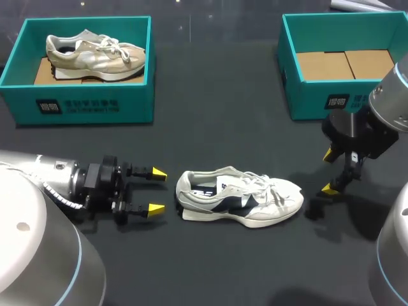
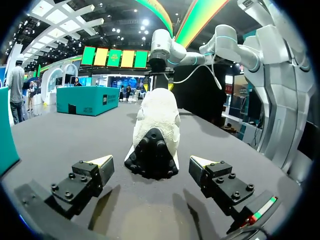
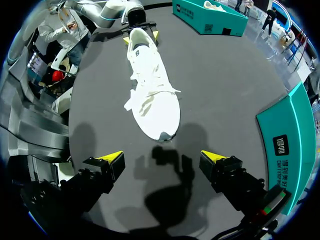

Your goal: Take the shoe out of the shoebox, open the shoe tongue, remove and reinsert the insole, then place the shoe into the shoebox

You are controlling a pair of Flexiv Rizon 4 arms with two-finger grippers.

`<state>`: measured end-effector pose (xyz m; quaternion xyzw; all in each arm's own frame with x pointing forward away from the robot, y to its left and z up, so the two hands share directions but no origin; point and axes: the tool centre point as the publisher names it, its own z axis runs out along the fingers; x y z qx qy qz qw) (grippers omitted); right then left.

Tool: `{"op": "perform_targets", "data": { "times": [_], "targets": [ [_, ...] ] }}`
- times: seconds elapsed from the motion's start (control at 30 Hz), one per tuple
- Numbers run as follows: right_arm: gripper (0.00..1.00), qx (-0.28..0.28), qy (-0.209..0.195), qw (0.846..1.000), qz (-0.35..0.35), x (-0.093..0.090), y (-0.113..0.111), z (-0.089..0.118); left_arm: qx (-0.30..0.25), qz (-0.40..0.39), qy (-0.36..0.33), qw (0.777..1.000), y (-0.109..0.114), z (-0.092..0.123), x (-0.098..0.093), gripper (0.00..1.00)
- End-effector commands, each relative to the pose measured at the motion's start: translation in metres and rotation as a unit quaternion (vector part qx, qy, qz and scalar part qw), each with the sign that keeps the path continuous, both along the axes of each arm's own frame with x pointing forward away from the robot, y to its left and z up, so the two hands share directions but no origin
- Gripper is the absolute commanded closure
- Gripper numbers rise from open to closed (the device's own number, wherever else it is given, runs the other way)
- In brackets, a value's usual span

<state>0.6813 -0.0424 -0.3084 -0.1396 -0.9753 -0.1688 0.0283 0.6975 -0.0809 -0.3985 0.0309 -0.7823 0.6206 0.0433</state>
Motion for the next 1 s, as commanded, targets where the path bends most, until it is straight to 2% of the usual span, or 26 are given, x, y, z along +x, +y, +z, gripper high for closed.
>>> {"op": "perform_targets", "data": {
  "times": [0.03, 1.0],
  "targets": [
    [0.00, -0.001, -0.001, 1.000, 0.000, -0.001, 0.000, 0.000, -0.001, -0.001, -0.004, 1.000, -0.011, -0.006, 0.004, 0.00],
    [0.00, -0.001, -0.001, 1.000, 0.000, -0.001, 0.000, 0.000, -0.007, -0.027, 0.000, 1.000, -0.049, -0.016, 0.003, 0.00]
  ]
}}
